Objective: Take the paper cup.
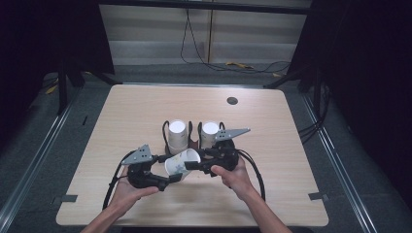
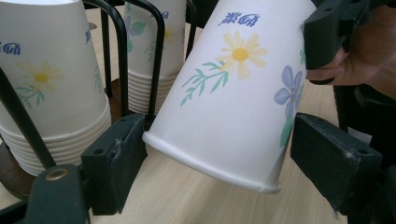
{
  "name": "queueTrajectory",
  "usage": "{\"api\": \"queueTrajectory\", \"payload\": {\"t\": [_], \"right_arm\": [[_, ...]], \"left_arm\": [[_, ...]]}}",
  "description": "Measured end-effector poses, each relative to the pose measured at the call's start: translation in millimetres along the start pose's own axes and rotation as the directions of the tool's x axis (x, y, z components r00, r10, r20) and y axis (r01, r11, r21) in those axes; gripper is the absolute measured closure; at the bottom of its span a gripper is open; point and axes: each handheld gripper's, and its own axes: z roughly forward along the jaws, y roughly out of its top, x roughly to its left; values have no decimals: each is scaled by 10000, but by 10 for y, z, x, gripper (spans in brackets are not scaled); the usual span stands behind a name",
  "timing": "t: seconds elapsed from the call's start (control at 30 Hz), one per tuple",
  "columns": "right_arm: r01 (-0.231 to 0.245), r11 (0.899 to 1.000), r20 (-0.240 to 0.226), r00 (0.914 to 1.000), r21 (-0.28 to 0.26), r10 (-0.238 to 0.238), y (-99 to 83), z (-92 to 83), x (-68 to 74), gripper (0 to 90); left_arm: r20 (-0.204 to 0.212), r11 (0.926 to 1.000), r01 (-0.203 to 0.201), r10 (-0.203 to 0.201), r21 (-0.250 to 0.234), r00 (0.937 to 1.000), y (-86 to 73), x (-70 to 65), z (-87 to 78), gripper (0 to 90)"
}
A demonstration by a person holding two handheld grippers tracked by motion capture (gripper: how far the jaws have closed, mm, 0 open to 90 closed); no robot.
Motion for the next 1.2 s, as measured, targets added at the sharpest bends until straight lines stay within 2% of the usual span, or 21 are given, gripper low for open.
{"api": "queueTrajectory", "payload": {"t": [0.17,0.67,0.93,1.17,1.2], "right_arm": [[-8,9999,-156,9999,140,10,-3,48,13,381],[-128,9996,-317,9994,243,135,-9,84,12,381],[-180,9993,-383,9991,330,193,-20,105,5,380],[-186,9992,-347,9992,356,198,-30,109,-3,374],[-162,9991,-369,9992,384,177,-30,111,5,368]], "left_arm": [[57,9995,-143,141,276,9999,-17,-11,43,161],[72,9959,-757,755,502,9971,-38,-19,68,177],[31,9947,-861,861,568,9963,-29,-26,101,177],[213,9922,-1019,1006,713,9947,-37,-14,99,214],[239,9904,-1148,1133,769,9933,-33,-15,86,220]]}}
